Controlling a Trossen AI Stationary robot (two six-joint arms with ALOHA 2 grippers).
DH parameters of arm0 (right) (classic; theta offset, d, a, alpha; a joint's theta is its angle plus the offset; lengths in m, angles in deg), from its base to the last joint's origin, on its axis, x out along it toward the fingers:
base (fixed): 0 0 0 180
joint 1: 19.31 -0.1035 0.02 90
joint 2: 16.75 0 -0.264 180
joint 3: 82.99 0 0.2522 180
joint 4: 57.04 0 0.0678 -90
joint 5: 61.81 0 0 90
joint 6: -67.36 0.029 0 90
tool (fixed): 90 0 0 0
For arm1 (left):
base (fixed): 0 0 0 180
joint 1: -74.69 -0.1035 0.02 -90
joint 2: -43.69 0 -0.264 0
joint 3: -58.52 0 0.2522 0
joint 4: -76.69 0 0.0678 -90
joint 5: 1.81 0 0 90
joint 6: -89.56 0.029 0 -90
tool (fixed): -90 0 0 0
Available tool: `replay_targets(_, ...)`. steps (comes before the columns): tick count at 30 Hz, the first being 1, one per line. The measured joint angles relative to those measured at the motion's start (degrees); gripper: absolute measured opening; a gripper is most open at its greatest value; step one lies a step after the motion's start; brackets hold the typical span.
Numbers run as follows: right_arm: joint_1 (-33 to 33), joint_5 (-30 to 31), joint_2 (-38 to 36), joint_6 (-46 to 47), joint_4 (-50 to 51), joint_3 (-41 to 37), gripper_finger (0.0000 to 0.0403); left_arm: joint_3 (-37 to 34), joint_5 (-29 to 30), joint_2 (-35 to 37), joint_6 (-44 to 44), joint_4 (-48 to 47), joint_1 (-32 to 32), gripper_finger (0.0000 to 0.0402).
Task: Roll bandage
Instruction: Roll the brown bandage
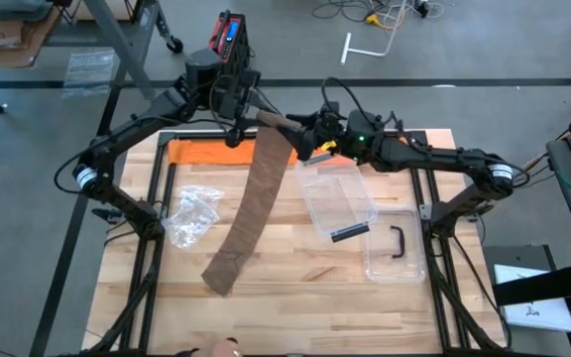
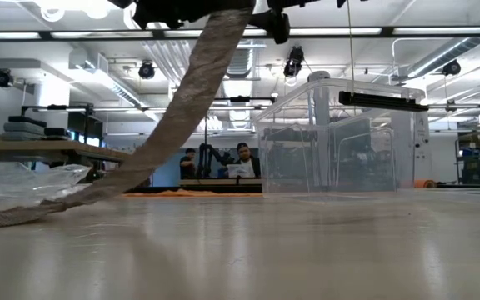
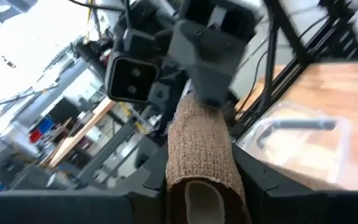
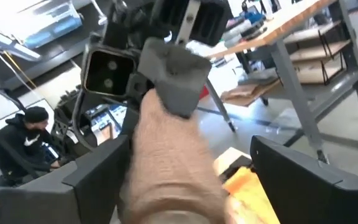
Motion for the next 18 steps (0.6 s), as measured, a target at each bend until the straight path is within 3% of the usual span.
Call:
replay_targets(5, 0.0, -0.4, 0.7, -0.5, -0.3, 1.0, 0.0302, 0.0, 3.7, 0.0, 1.4, 0.0, 0.2, 0.011)
replay_targets(12, 0.0, -1.3, 0.7, -1.6, -0.1, 1.2, 0.0265, 0.0, 3.8, 0.0, 1.4, -0.2, 0.2, 0.01)
replay_targets(18, 0.0, -1.3, 0.7, -3.2, -0.1, 1.3, 0.0222, 0.0, 3.7, 0.0, 1.2, -0.2, 0.5, 0.0115)
